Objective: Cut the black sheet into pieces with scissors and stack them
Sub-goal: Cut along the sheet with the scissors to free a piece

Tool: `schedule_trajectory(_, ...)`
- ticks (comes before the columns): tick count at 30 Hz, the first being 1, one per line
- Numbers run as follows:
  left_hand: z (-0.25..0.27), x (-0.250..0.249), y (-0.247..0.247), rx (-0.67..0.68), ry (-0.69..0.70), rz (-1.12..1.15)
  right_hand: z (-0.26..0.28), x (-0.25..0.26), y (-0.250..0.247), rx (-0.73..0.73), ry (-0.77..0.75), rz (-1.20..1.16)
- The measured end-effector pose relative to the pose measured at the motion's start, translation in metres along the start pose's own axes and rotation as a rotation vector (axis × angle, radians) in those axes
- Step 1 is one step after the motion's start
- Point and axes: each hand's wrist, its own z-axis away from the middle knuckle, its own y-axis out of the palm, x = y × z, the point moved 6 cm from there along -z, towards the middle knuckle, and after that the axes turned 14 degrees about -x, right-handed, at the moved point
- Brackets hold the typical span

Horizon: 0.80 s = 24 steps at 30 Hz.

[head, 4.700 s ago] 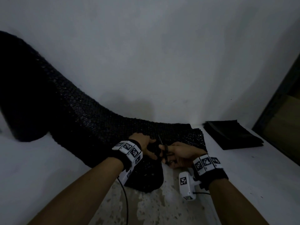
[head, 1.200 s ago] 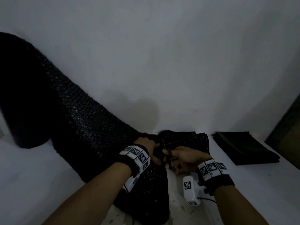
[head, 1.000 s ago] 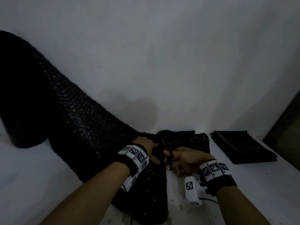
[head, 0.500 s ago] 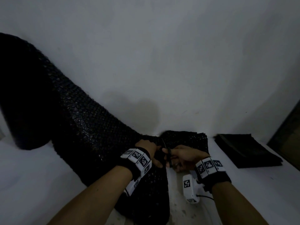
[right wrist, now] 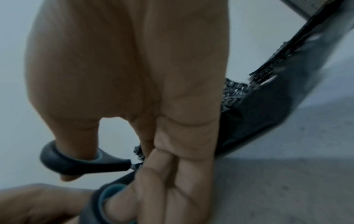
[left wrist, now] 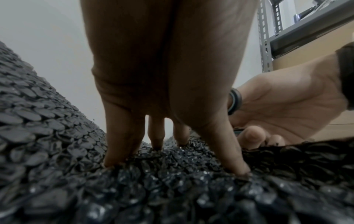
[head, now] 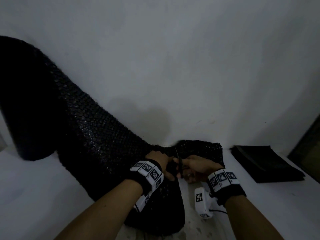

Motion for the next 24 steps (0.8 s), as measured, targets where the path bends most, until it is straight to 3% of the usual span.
schedule_trajectory(24,-0.005,0.002,0.009,0.043,-0.004,-0.01,-0.005,0.0,-0.001,-0.036,0.021,-0.078)
